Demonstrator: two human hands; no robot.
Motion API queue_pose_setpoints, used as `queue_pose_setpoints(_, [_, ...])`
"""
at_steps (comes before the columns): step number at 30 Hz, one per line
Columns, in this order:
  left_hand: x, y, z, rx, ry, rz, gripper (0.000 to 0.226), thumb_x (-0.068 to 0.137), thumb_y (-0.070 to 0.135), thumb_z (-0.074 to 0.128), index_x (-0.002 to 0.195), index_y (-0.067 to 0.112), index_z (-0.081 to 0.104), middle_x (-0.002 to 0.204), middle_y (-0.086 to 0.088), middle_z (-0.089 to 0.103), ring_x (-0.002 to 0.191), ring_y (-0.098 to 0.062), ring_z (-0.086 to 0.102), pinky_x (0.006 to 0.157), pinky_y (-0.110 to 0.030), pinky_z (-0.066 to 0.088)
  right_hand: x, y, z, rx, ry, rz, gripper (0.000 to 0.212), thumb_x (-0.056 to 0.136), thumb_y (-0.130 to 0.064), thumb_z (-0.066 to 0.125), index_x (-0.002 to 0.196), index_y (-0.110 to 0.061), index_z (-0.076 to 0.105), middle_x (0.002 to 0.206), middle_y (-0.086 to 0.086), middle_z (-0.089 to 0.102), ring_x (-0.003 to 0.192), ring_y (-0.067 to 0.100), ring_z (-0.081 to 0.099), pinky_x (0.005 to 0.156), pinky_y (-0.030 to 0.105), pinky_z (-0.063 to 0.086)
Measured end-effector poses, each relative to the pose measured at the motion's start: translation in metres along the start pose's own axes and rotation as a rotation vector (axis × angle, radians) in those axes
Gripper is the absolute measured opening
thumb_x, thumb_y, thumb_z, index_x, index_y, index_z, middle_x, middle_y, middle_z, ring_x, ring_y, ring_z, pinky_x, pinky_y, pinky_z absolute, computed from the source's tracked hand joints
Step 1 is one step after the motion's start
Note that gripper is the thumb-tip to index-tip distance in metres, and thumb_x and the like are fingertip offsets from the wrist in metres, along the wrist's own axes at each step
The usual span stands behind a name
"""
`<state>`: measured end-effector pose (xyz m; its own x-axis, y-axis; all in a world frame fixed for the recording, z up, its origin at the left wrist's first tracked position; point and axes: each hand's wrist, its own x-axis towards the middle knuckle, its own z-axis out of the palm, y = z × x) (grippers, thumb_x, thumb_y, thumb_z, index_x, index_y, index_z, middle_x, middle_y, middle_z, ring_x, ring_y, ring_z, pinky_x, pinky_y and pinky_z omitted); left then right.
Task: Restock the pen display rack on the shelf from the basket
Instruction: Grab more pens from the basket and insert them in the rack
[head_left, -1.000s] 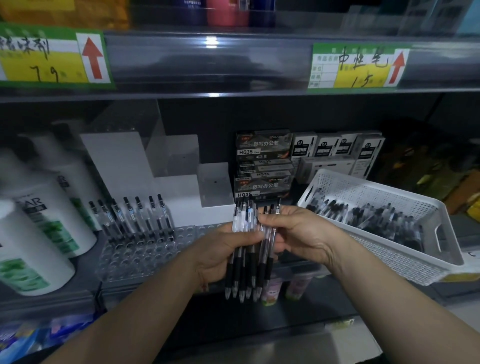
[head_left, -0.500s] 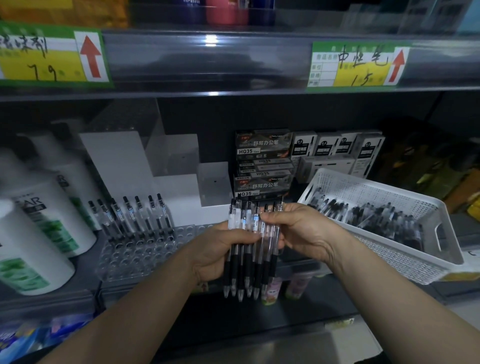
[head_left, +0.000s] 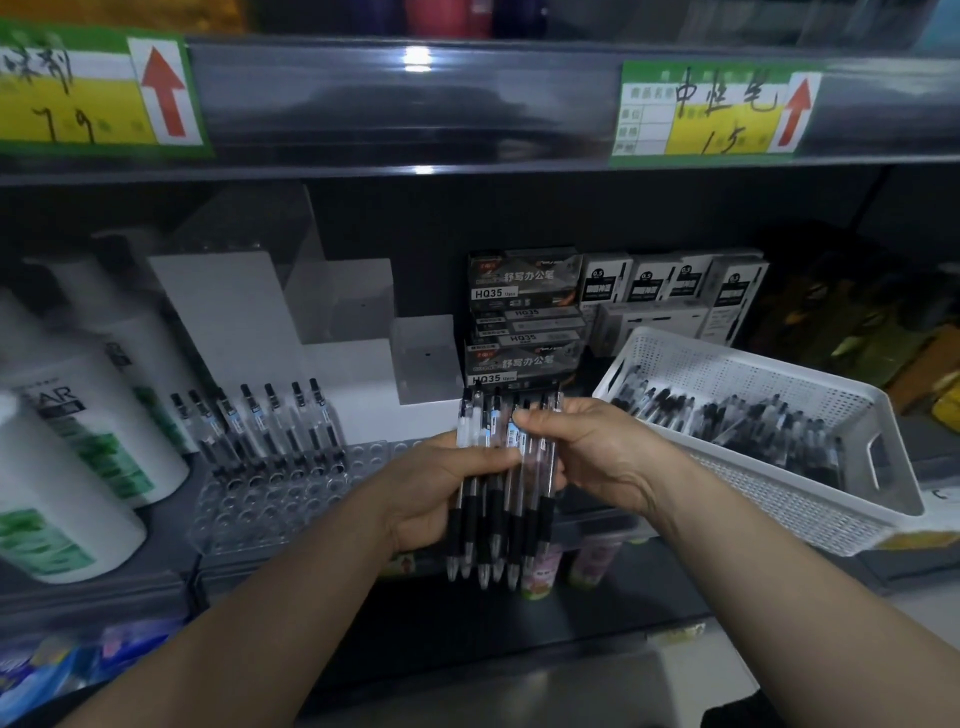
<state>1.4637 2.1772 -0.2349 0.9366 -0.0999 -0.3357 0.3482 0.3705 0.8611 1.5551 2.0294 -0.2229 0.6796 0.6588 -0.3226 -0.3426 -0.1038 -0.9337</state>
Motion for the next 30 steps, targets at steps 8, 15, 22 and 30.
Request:
queue_pose_setpoints(8, [0.001,0.006,0.000,-0.034,-0.096,-0.046,0.027,0.089,0.004,0.054,0.112,-0.003,0.065,0.102,-0.019,0.071,0.082,-0.025,0.071,0.071,-0.034,0.060,0.005,-0.002,0.002,-0.015,0.061,0.026,0.020,0.083,-0.023,0.070,0.085,-0.003,0.069,0.076,0.015,0.061,0.061,0.023,0.047,0.048,0.025,0.035])
queue_pose_setpoints(15, [0.001,0.005,-0.002,-0.026,-0.130,-0.025,0.032,0.085,0.008,0.060,0.115,-0.003,0.066,0.111,-0.020,0.069,0.094,-0.027,0.070,0.080,-0.036,0.059,0.006,0.000,0.007,-0.017,0.081,-0.020,0.022,0.084,-0.021,0.070,0.088,0.000,0.063,0.060,0.010,0.056,0.045,0.017,0.039,0.035,0.019,0.028])
queue_pose_setpoints(22, [0.003,-0.001,0.003,-0.010,-0.005,0.009,0.018,0.086,0.000,0.062,0.103,-0.001,0.068,0.090,-0.013,0.073,0.079,-0.018,0.071,0.066,-0.028,0.058,0.004,0.001,0.013,-0.180,0.096,-0.112,0.027,0.083,-0.028,0.071,0.078,-0.003,0.064,0.045,0.003,0.052,0.038,0.014,0.044,0.043,0.024,0.043])
queue_pose_setpoints(30, [-0.010,0.000,-0.004,0.068,0.155,0.098,0.032,0.084,0.001,0.067,0.116,0.000,0.064,0.094,-0.014,0.074,0.080,-0.017,0.073,0.060,-0.022,0.055,-0.003,0.003,0.017,-0.213,0.168,-0.199,0.024,0.080,-0.014,0.074,0.094,0.004,0.067,0.071,0.012,0.066,0.063,0.023,0.062,0.075,0.035,0.058])
